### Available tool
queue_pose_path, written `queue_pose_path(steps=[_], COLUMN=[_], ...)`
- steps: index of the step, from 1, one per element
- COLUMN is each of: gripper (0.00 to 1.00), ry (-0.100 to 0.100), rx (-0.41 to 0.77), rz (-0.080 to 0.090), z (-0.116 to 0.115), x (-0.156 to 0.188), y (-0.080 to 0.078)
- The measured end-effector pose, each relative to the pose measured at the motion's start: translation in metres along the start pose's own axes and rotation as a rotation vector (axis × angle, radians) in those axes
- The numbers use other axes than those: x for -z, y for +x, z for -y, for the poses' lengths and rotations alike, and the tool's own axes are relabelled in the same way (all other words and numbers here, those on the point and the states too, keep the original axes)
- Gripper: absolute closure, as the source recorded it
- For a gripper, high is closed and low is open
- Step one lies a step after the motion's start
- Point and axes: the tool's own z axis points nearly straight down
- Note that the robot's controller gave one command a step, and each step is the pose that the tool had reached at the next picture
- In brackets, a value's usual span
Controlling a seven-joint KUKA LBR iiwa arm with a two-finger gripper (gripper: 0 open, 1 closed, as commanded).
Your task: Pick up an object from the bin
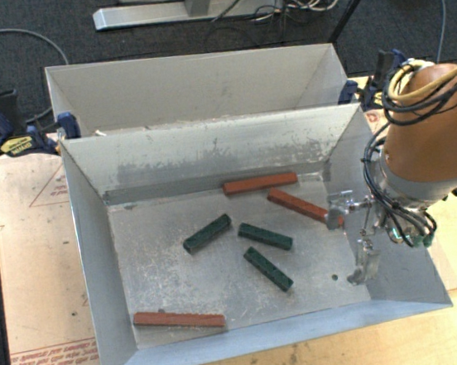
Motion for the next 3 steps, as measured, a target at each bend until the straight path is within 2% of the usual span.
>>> queue_pose_path(steps=[1,2,3], gripper=[0.00,0.00,0.00], ry=[-0.001,-0.001,0.006], rx=[0.170,0.263,0.211], rz=[0.000,0.008,0.012], z=[-0.044,-0.105,-0.023], x=[-0.087,-0.134,-0.136], y=[0.002,-0.030,-0.062])
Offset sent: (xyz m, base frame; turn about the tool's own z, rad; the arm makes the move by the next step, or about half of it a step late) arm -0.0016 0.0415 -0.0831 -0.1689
